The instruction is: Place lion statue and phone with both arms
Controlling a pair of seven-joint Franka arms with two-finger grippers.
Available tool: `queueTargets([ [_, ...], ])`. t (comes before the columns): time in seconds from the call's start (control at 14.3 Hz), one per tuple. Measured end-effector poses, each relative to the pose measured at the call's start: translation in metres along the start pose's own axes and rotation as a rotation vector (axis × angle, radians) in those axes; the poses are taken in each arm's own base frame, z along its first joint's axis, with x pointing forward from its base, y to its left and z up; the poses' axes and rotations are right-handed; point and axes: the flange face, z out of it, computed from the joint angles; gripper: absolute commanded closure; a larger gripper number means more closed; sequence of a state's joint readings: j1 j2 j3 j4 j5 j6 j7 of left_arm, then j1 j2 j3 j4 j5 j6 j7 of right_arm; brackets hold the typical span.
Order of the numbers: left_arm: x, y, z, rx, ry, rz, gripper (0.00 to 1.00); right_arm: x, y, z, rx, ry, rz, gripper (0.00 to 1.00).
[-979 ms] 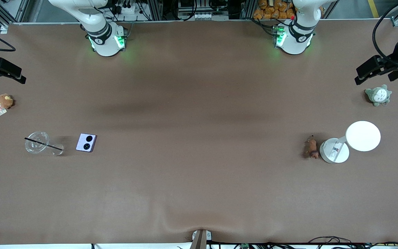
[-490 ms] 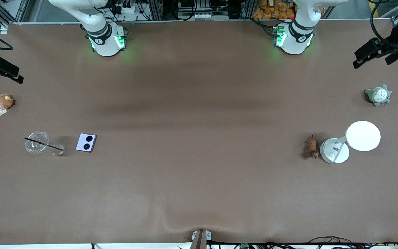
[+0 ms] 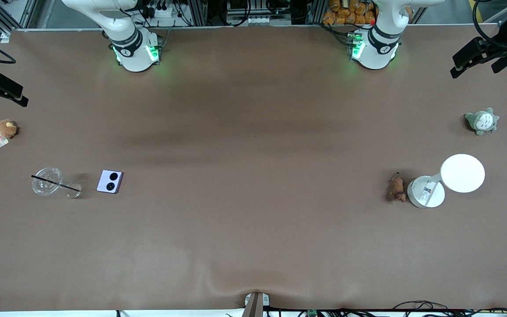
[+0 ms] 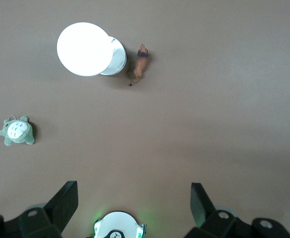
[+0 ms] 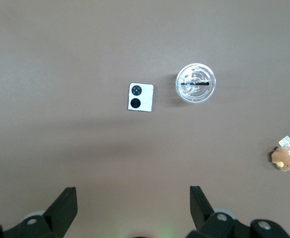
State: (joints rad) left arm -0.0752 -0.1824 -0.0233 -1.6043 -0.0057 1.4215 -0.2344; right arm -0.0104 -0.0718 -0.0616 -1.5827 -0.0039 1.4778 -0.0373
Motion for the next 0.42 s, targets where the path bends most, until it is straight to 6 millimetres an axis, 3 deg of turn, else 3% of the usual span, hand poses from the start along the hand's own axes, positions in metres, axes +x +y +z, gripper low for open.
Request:
queueTargets([
  [0.42, 0.0016, -0.0017, -0.0004, 0.0, -0.001, -0.004, 0.0, -0.0004, -0.0008, 0.0012, -0.002, -0.006, -0.002, 0.0],
])
